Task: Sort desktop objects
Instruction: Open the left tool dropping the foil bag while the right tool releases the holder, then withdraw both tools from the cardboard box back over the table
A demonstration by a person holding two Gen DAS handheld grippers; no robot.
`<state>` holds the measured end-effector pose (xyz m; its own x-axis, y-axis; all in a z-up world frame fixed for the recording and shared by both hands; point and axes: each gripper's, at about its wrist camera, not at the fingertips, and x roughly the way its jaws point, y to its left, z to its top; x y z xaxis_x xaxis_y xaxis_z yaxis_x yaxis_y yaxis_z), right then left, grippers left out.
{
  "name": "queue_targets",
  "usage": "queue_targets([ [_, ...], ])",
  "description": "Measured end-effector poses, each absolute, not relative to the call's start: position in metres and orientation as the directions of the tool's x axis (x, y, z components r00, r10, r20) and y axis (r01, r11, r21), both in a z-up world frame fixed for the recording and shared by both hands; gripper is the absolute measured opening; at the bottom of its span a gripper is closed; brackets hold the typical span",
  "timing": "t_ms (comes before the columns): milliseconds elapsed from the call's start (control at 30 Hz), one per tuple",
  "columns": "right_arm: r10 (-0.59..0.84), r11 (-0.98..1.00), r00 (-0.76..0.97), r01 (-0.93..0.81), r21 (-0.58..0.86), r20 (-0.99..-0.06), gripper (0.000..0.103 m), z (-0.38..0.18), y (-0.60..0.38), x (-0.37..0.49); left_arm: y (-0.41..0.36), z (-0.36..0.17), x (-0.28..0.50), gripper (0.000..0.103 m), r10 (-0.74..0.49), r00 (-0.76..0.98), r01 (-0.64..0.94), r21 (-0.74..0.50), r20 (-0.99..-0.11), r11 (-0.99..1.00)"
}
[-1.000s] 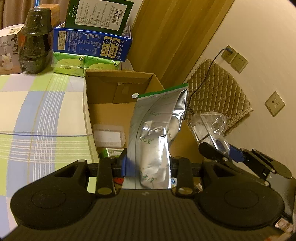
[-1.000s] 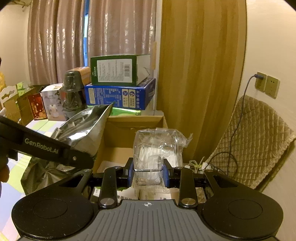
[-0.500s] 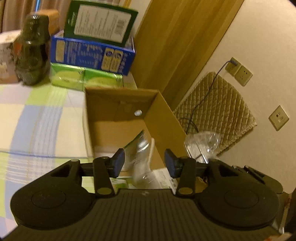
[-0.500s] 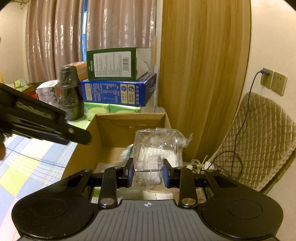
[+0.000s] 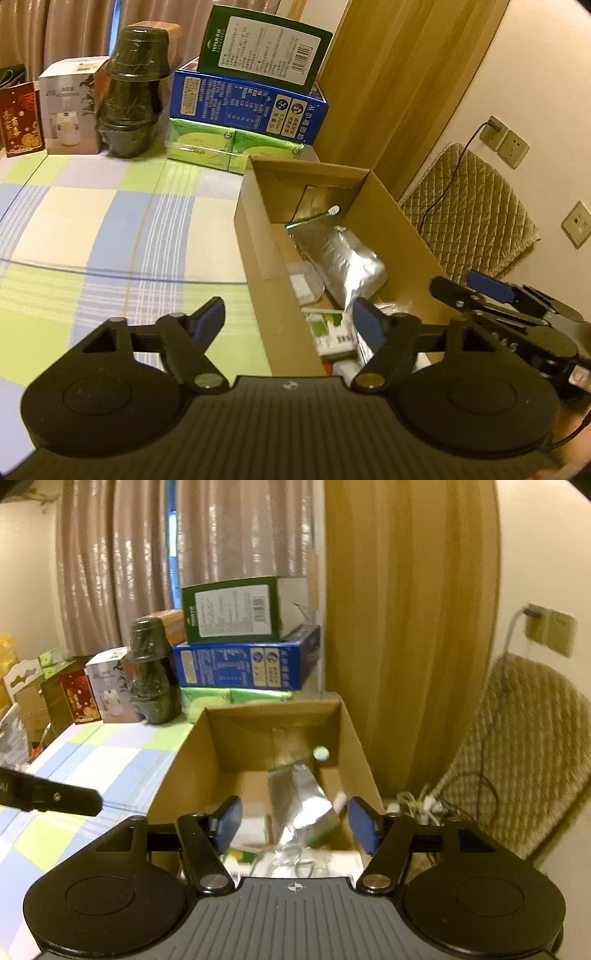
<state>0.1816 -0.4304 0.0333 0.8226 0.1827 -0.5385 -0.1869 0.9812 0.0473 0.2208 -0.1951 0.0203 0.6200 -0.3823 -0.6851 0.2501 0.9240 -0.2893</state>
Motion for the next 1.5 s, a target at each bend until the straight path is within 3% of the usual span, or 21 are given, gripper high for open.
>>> queue_targets([
  [100, 0.168, 0.985, 0.820, -0.158, 0.067, -0.546, 0.076, 0.035, -0.435, 0.160, -0.193, 0.020, 0.200, 0.091, -0.369, 0.630, 0.269, -0.254, -0.683, 0.929],
  [233, 0.156, 0.988, 0.814, -0.118, 0.104, -0.559, 0.086, 0.040, -0.436, 0.127, -0.190, 0.023, 0.174, 0.102, -0.353, 0.660, 0.280, -0.218, -0.663, 0.935],
  [500, 0.139, 0.990, 0.796, -0.093, 0.108, -0.590, 0.101, 0.057, -0.425, 0.066, -0.196, 0.032, 0.122, 0.102, -0.318, 0.683, 0.298, -0.147, -0.658, 0.943],
  [800, 0.116, 0.992, 0.794, -0.062, 0.110, -0.596, 0.101, 0.073, -0.420, 0.020, -0.192, 0.044, 0.080, 0.102, -0.258, 0.668, 0.238, -0.127, -0.698, 0.963],
  [1500, 0.106, 0.993, 0.771, -0.054, 0.101, -0.627, 0.101, 0.075, -0.402, -0.025, -0.179, 0.046, 0.026, 0.102, -0.270, 0.660, 0.268, -0.115, -0.701, 0.956],
])
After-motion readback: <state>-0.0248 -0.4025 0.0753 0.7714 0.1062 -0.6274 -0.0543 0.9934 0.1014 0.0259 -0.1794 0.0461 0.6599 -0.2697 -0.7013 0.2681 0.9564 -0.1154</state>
